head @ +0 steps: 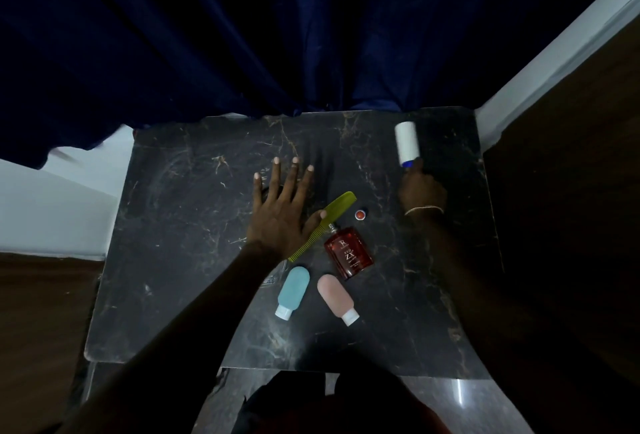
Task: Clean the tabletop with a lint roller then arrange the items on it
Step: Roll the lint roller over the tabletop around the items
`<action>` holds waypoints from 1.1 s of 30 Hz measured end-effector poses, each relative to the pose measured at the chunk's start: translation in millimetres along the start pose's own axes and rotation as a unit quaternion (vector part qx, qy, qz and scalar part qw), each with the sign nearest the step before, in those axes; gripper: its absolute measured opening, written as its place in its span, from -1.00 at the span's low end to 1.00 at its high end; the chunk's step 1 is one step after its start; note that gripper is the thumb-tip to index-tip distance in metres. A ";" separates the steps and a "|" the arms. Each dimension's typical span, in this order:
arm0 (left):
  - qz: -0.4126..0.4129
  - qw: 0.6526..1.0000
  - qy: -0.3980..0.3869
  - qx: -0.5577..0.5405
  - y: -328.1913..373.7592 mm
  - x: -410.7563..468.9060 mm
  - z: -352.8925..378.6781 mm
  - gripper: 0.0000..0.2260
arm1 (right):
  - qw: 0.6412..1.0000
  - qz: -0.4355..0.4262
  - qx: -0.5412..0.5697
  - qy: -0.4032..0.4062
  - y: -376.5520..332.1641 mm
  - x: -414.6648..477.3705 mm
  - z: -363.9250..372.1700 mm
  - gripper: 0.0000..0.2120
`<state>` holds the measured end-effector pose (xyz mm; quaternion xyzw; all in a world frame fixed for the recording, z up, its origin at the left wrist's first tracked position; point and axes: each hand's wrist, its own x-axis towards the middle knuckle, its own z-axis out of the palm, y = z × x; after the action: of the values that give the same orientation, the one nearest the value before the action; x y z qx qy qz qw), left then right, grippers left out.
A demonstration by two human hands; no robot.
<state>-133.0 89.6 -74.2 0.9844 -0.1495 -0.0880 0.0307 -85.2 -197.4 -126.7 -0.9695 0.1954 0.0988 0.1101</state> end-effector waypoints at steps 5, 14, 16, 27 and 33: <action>0.001 1.000 0.009 0.013 1.0 -2.6 3.6 -0.22 | 0.992 0.097 0.047 0.065 32.9 5.1 -3.0 -0.55; -0.001 1.000 0.016 0.012 -4.4 -4.3 5.3 -0.22 | 0.983 0.138 0.047 0.115 68.2 -0.2 -2.2 -0.54; 0.000 1.000 0.017 0.010 -4.8 -6.1 5.1 -0.22 | 0.986 0.124 0.039 0.109 66.2 -0.3 -1.3 -0.54; 0.003 0.999 0.033 0.014 -10.3 -11.2 2.9 -0.23 | 0.991 -0.112 -0.078 -0.008 -3.8 -7.6 0.8 -0.61; 0.015 0.999 0.027 0.020 -6.0 -12.6 3.4 -0.24 | 0.946 -0.286 -0.153 -0.023 -25.9 -23.9 10.4 -0.68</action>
<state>-143.7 99.0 -76.0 0.9844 -0.1649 -0.0584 0.0167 -98.0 -162.9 -126.5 -0.9873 -0.1104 0.1140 -0.0118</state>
